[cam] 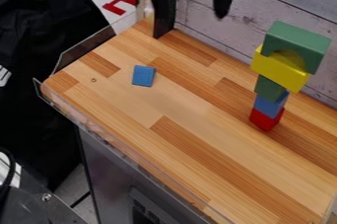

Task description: Take the green arch from the tower and put it on the table

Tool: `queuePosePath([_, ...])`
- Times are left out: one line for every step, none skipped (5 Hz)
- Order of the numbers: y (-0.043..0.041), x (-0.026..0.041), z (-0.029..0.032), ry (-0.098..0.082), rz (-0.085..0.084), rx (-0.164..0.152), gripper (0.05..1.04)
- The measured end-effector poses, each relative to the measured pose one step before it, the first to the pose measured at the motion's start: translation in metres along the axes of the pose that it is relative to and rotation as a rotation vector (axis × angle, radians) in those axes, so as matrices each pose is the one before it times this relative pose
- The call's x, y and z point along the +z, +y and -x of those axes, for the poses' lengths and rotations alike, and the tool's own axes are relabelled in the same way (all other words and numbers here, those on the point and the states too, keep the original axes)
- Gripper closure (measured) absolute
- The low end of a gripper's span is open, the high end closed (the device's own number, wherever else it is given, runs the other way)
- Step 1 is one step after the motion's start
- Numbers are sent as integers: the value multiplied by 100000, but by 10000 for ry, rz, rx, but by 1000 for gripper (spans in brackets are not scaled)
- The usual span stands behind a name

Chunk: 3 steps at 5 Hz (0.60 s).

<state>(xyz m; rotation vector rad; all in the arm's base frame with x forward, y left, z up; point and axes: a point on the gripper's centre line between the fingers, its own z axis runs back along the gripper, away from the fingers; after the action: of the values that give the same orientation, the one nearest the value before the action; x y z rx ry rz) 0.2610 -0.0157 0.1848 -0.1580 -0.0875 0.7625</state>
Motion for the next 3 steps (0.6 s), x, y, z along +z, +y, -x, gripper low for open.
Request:
queuePosePath([-2625, 2302, 1190, -663, 179, 372, 84])
queuePosePath([-1737, 1725, 372, -242, -67, 64, 84])
queuePosePath([-1588, -583, -102, 302, 206, 130, 84])
